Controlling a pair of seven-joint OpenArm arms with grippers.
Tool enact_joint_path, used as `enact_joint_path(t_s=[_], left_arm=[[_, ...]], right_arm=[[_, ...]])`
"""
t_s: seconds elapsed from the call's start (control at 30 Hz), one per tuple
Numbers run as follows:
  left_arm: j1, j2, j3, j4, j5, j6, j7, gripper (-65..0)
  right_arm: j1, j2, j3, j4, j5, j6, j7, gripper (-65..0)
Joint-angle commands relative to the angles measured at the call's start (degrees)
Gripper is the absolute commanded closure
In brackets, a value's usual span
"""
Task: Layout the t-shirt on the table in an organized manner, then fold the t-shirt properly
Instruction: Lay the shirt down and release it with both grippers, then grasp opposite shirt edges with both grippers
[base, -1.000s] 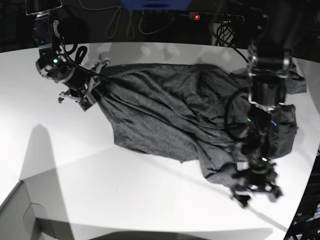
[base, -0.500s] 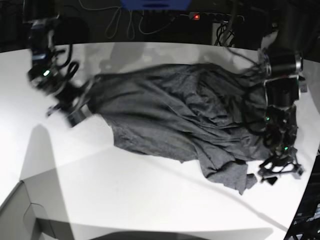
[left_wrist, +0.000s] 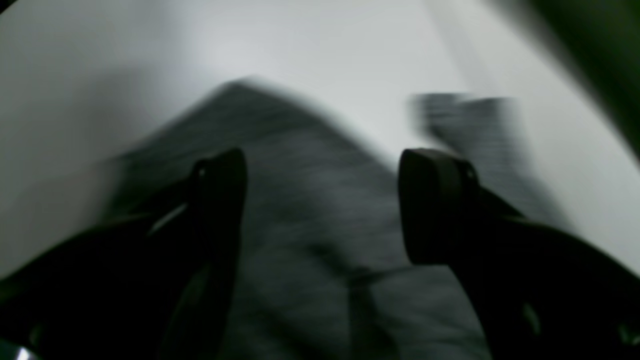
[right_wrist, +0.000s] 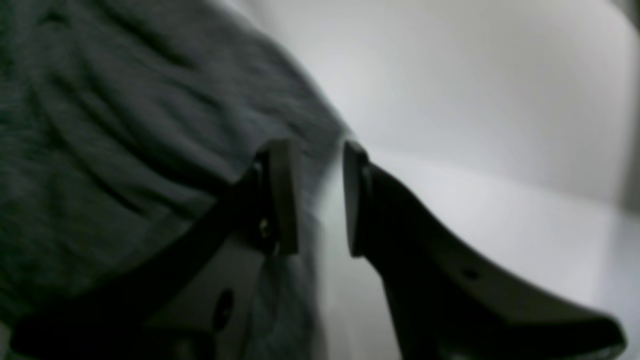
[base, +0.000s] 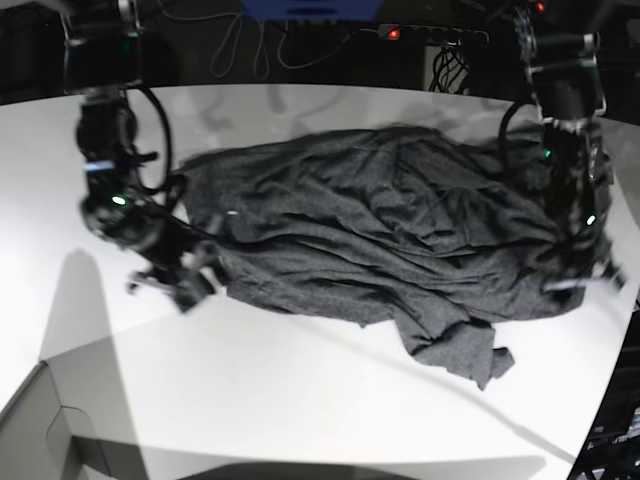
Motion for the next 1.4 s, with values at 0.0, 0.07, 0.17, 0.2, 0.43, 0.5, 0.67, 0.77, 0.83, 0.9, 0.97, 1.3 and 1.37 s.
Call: enact_joint_path(t_s=[0.0,0.07,0.17,0.2,0.43,0.5,0.67,0.77,0.83,0.9,0.97,1.3,1.37], left_arm=[[-0.8,-0.9,-1.3,1.2,-0.2,-0.5,-0.3,-46.2],[0.5,-0.9,-3.7,2.4,-0.2,-0.5,0.9,-46.2],[2.8,-0.9,-7.0,5.8,-0.2,-0.6,2.8,-46.2],[3.5,-0.9,-8.0,7.1,-0.2,-0.6,3.8,-46.2],[4.4,-0.9,-13.4,11.8,-0.2,-0.6,8.7,-46.2],[4.4,-0.8,-13.9,12.1,-0.2,-0.7,9.6,-46.2],[4.4,0.3,-14.0,13.1,-0.2,-0.7,9.8,-46.2],[4.4,0.4,-14.0,13.1,-0.2,-0.7,9.8,-46.2],[4.4,0.5,-14.0,13.0,-0.2,-0.7,9.8,-46.2],[4.4,0.5,-13.9,13.0,-0.2,-0.7,9.8,-46.2],[4.4,0.5,-13.9,13.0,-0.2,-0.7,9.8,-46.2],[4.0,0.6,-13.7,12.8,-0.2,-0.7,9.8,-46.2],[3.8,1.2,-13.7,12.6,-0.2,-0.7,9.7,-46.2]], right_arm=[[2.8,-0.1,-0.8,-1.0,0.7,0.6,1.8,-15.5],[6.2,-0.8,-2.2,-6.9,0.7,0.6,1.9,-13.7],[10.6,-2.1,-2.5,-16.3,0.7,0.6,2.1,-5.9],[11.9,-2.1,-2.5,-18.3,0.7,0.6,2.1,-3.9],[16.9,-2.2,-2.4,-29.1,0.7,0.6,2.2,0.0],[18.6,-2.2,-2.4,-34.1,0.7,0.5,3.6,0.0],[22.8,-0.9,-2.5,-46.8,0.6,-4.2,11.1,0.0],[25.9,0.5,-2.5,-54.5,0.6,-8.2,16.0,0.0],[28.1,1.6,-2.5,-59.2,0.6,-10.3,19.6,0.0],[29.9,2.4,-2.5,-61.5,0.6,-13.6,22.7,0.0],[30.5,3.2,-2.5,-61.4,0.6,-15.7,25.1,0.0],[33.9,3.4,-2.1,-60.7,0.8,-28.2,33.4,0.0],[32.9,3.6,-1.9,-57.6,0.9,-28.2,32.9,0.0]])
